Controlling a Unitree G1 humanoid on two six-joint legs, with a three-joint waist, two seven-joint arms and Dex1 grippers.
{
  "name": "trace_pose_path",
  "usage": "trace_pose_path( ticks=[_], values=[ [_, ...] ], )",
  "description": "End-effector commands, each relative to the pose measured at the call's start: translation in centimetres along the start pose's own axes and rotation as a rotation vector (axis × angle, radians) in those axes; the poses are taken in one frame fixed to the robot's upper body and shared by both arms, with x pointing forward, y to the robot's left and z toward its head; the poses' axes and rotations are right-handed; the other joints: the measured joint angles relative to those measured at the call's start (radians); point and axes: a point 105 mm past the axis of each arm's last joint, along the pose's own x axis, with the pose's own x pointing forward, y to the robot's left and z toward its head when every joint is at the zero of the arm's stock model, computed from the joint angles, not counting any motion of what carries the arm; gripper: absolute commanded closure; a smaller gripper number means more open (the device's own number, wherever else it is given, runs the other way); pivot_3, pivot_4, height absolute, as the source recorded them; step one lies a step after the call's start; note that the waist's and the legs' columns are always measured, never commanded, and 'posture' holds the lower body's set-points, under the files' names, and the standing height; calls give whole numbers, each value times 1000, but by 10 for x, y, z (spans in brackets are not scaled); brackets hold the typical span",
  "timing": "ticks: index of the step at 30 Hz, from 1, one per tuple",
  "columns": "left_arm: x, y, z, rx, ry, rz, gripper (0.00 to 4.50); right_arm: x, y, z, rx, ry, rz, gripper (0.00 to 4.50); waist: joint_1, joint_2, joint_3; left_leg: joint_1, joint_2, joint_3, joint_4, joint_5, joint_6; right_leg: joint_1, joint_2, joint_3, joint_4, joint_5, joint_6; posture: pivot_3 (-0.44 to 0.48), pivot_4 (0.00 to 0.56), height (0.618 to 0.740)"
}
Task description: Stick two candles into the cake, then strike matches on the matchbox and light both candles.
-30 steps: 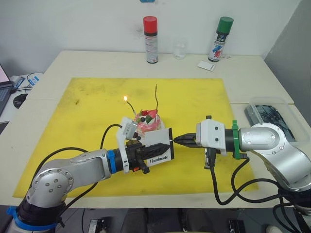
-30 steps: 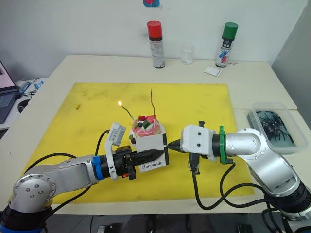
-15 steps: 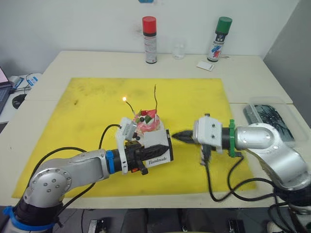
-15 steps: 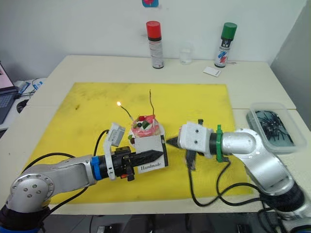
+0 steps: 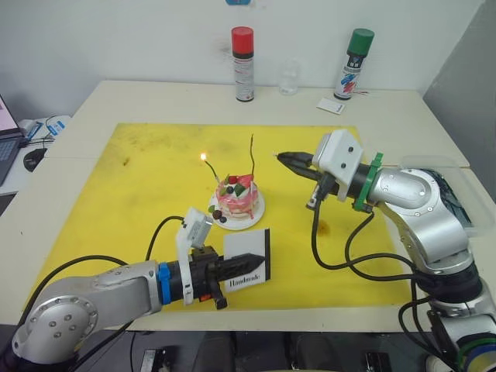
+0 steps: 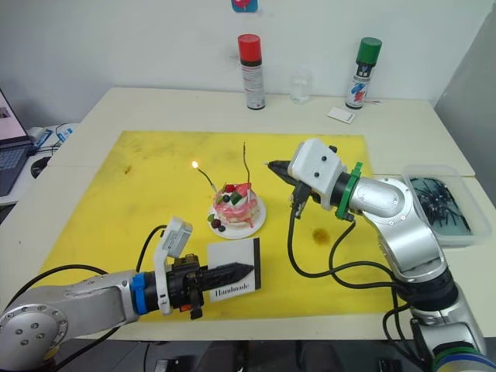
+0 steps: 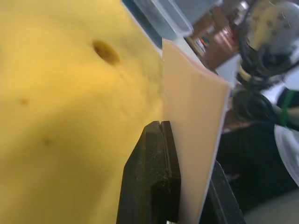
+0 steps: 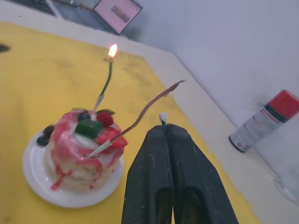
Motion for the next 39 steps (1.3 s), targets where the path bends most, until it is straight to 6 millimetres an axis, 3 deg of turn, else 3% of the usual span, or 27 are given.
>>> trace_pose_path(
  ticks=[1,13,17,39],
  values=[
    [0,3,11,5,-45,11,4500,-9,21,10,-28,-15,138,4475,0,0,0,0,0,0,0,0,0,0,0,-1,0,0,0,0,150,740],
    [12,8,32,26,-100,-6,4500,-19,50,2,-17,45,273,4475,-1,0,0,0,-1,0,0,0,0,0,2,-1,0,0,0,0,150,740],
    [12,10,39,3,-129,-13,4500,-21,52,1,-7,44,262,4475,-1,0,0,0,0,-1,0,0,0,0,2,-1,0,0,0,0,150,740],
    [17,-2,36,12,-95,-73,4500,-15,54,-1,-2,41,255,4475,-1,0,0,0,-1,-1,1,0,0,1,2,-1,0,0,0,0,150,740]
  ],
)
